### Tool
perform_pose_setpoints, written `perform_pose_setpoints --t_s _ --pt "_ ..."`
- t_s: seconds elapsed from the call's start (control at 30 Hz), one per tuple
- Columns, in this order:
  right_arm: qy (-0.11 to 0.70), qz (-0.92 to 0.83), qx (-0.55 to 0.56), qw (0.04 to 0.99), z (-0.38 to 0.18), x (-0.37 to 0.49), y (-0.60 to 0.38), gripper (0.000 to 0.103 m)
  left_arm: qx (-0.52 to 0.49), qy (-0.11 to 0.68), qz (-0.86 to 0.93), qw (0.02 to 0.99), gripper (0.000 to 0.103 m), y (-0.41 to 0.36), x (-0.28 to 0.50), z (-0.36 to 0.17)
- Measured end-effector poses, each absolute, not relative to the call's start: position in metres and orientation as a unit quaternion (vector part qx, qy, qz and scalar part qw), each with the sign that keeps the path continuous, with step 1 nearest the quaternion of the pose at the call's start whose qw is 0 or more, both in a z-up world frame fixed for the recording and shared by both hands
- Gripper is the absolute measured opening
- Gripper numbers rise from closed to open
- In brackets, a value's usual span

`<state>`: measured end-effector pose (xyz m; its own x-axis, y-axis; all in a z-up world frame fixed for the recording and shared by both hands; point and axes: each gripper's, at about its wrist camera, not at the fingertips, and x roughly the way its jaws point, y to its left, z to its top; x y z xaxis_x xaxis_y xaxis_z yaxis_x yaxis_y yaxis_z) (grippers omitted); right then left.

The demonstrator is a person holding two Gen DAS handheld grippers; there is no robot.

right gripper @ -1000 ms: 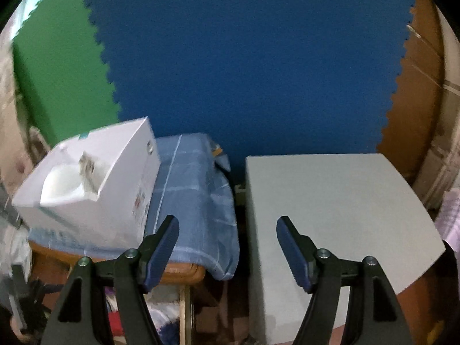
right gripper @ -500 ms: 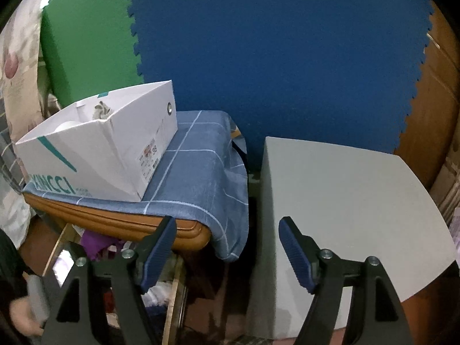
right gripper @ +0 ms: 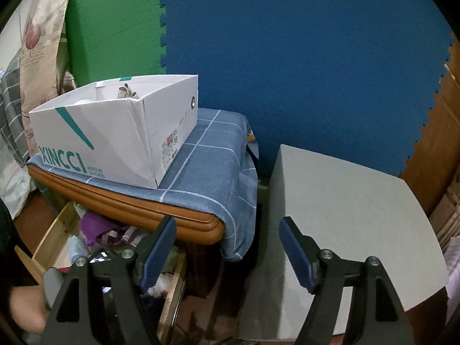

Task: Take underwear out of drawer
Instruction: 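Reach the left gripper into the drawer and grasp the navy underwear, then lift the navy underwear up over the white box with the left gripper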

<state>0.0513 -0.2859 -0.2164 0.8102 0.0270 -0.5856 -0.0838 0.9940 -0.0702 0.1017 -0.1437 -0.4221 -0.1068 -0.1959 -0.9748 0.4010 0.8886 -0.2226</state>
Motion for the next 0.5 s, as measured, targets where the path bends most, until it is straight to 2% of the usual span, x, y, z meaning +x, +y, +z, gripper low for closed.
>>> perform_pose_setpoints --t_s 0.13,0.5 --pt "0.306 0.028 -0.048 0.951 -0.217 0.05 -0.286 0.076 0.057 0.671 -0.247 0.697 0.009 -0.128 0.088 -0.394" --pt "0.319 0.016 -0.078 0.944 -0.223 0.057 -0.276 0.076 0.068 0.546 -0.286 0.785 0.009 -0.064 0.044 -0.265"
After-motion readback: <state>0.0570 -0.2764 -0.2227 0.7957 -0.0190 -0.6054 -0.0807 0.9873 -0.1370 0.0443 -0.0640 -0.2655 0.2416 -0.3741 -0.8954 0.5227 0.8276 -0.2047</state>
